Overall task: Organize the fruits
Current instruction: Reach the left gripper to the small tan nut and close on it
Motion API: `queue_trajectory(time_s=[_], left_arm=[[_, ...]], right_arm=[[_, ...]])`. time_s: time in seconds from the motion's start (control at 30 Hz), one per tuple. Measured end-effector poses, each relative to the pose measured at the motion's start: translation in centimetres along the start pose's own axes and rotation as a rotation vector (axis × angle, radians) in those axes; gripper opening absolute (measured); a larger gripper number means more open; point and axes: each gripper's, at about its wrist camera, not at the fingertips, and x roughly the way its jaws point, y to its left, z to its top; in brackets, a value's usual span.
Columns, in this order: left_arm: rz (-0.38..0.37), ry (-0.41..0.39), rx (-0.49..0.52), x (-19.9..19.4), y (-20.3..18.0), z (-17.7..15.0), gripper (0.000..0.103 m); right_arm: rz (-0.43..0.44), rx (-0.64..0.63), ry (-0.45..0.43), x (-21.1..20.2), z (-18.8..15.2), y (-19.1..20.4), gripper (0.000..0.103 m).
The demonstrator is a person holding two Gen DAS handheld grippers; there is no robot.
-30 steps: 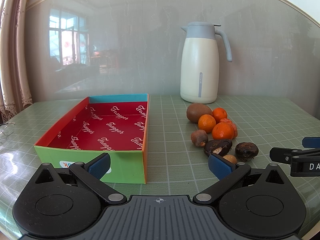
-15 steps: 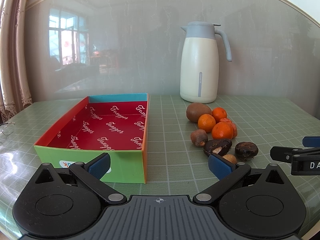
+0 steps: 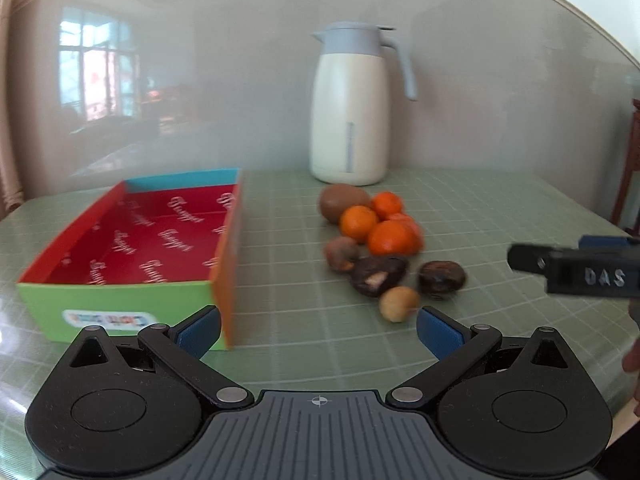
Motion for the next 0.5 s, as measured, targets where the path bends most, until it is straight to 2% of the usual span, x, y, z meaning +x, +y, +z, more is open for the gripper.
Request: queue_trajectory(time_s=[0.2,0.27,0.5], left_arm=[[-0.035,0.009,0.033,0.9,-2.1,0.3,0.101],[-0.046,0.028,0.041,1.5,-2.6,0.4,0.074],[-0.067,0.079,0.031,3.8,-3.9,0.6,0.068]], right_arm=[[-0.062,0.104,-0.025,-0.2,0.5,-2.2,0.103],[-0.064,0.118,-0.023,-0.2,0.5,-2.6,0.103],[-0.066,0.112,-0.021,0.0,0.5,-2.9,0.103]])
